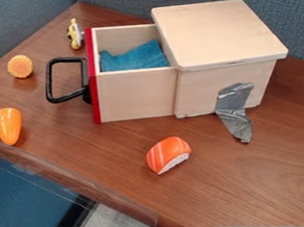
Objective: Take the carrot and put it in the drawer
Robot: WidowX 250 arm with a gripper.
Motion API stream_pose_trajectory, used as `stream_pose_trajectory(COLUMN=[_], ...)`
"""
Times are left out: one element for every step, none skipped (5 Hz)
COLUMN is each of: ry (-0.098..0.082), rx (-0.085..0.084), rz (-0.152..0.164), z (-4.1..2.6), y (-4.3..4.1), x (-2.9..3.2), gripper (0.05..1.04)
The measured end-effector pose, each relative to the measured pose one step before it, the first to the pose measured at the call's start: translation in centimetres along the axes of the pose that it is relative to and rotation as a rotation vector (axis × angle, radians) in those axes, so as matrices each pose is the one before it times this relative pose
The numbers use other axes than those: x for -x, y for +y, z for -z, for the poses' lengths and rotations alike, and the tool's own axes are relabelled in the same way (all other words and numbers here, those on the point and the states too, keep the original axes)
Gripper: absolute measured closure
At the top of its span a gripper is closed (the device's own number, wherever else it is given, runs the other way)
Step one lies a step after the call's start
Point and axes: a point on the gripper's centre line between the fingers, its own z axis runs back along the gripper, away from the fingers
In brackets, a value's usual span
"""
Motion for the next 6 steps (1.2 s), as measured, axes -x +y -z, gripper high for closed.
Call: stream_pose_trajectory(ry=[0.0137, -0.0298, -0.0542, -0.0709, -0.0223, -0.0144], rx=[0.0156, 0.0306, 0.0495, 0.0321, 0.0145, -0.0099], rz=[-0.0053, -0.0444, -0.063, -0.0562, -0.0307, 0.0034], z=[0.755, 1.506, 1.504, 0.629, 0.564, 0.142], y=[-0.14, -0.911, -1.011, -0.777, -0.385, 0.018], x=[0.027, 0.236, 0.111, 0.256, 0.132, -0.211], gripper=[0.082, 0.082, 0.082, 0.082, 0.082, 0.082])
